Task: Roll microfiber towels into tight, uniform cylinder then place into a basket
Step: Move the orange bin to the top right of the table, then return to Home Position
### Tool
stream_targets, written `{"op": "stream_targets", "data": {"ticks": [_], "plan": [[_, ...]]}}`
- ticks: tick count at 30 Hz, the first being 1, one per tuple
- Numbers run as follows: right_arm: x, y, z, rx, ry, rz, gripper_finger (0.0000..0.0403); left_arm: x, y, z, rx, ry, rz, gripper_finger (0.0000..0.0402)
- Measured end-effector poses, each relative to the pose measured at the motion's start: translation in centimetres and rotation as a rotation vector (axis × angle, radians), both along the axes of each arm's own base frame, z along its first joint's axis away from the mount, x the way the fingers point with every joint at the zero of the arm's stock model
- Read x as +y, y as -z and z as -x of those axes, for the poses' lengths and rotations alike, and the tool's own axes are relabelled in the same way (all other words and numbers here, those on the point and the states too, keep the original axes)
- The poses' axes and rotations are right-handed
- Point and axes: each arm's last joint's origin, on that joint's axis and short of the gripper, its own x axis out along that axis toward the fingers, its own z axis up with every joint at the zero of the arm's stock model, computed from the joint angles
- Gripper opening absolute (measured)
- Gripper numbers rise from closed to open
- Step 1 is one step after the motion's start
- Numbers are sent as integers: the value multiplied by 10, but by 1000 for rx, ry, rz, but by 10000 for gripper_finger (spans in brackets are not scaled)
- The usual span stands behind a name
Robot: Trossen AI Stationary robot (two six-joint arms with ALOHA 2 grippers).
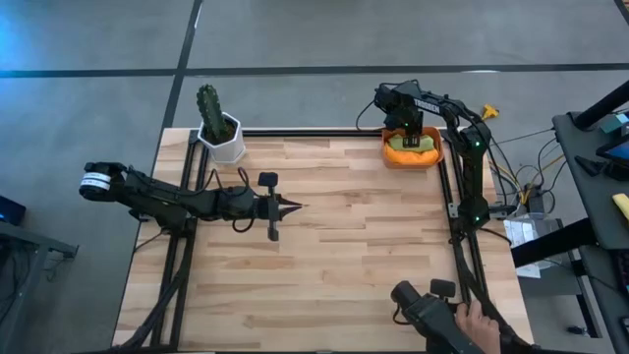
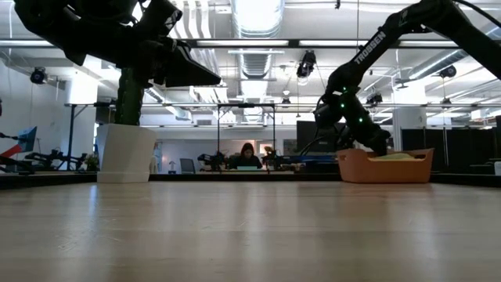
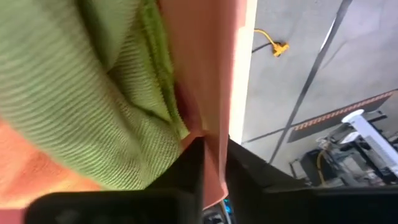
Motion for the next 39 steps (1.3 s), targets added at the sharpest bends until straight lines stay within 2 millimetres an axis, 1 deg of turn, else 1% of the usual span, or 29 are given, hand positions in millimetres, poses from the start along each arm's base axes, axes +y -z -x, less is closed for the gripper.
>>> {"op": "stream_targets", "data": {"ticks": [4, 7, 9, 11, 13, 16, 19, 21, 23, 25, 27, 29, 30, 32, 34, 36, 39], "plan": [[-1, -4, -1, -27, 39, 32, 106, 0, 0, 0, 0, 0, 0, 6], [-1, -16, -1, -48, 48, 67, 161, 0, 0, 0, 0, 0, 0, 6], [-1, -24, 0, -47, 46, 95, 191, 0, 0, 0, 0, 0, 1, 6], [1, -31, 2, -23, 40, 132, 212, 0, 0, 0, 0, 0, 1, 6], [3, -42, 5, 2, 60, 212, 226, 0, 0, 0, 0, 0, 1, 6], [11, -64, 6, -53, 138, 331, 233, 0, 0, 0, -1, 0, 1, 6], [29, -94, 4, -226, 225, 394, 228, 0, -2, 0, -17, -4, 1, 6], [47, -117, 1, -433, 278, 366, 219, 1, -5, -1, -54, -16, 2, 6], [66, -139, 1, -681, 317, 325, 209, 2, -8, -1, -86, -34, 9, 6], [88, -158, 4, -914, 297, 295, 200, 2, -9, 0, -90, -40, 23, 6], [111, -169, 9, -1116, 223, 289, 188, 3, -12, 3, -95, -69, 20, 6], [133, -171, 20, -1287, 151, 312, 173, 5, -18, 9, -105, -128, 11, 6], [143, -169, 26, -1363, 130, 326, 164, 6, -22, 13, -107, -150, 7, 6], [160, -161, 37, -1517, 101, 357, 143, 9, -29, 24, -101, -132, 21, 3], [174, -150, 46, -1666, 100, 382, 120, 16, -37, 34, -115, -81, 85, 1], [186, -136, 52, -1761, 86, 348, 98, 26, -43, 45, -146, -75, 148, 1], [203, -112, 55, -1794, 53, 252, 67, 40, -49, 61, -172, -102, 213, 1]]}}
